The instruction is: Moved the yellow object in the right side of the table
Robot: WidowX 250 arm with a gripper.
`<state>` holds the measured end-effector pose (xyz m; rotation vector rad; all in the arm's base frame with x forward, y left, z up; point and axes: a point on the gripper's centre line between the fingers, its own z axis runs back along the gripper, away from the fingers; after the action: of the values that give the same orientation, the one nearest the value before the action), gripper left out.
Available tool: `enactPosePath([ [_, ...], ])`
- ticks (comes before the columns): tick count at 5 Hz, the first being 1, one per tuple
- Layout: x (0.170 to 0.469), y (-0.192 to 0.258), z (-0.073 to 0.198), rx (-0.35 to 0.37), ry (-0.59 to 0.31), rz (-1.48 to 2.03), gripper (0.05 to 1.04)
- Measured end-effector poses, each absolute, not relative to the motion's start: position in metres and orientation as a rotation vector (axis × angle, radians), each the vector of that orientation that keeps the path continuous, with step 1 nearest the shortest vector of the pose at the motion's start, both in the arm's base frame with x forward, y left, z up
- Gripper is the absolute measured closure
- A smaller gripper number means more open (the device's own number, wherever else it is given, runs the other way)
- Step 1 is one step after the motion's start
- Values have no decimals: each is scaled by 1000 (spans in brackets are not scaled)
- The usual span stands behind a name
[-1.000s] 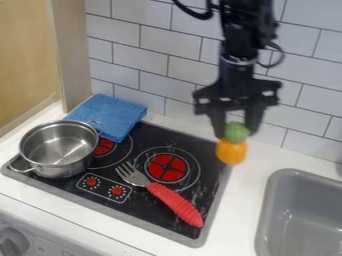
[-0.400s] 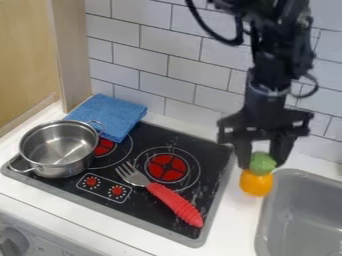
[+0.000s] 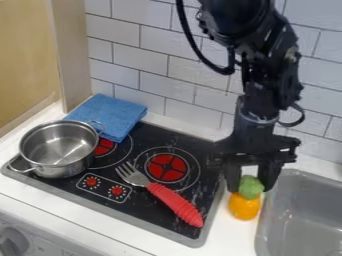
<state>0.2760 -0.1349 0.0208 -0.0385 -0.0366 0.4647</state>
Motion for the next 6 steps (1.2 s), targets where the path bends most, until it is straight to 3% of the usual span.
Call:
enactPosePath([
  [1,276,-135,19,-42,-36,474,437],
  [2,268,-132,9,-9,14,496,130],
  [3,266,-130,7,-8,15,507,65],
  [4,266,-131,8,-10,12,507,81],
  [6,259,-121,45,-40,-78,516,85],
])
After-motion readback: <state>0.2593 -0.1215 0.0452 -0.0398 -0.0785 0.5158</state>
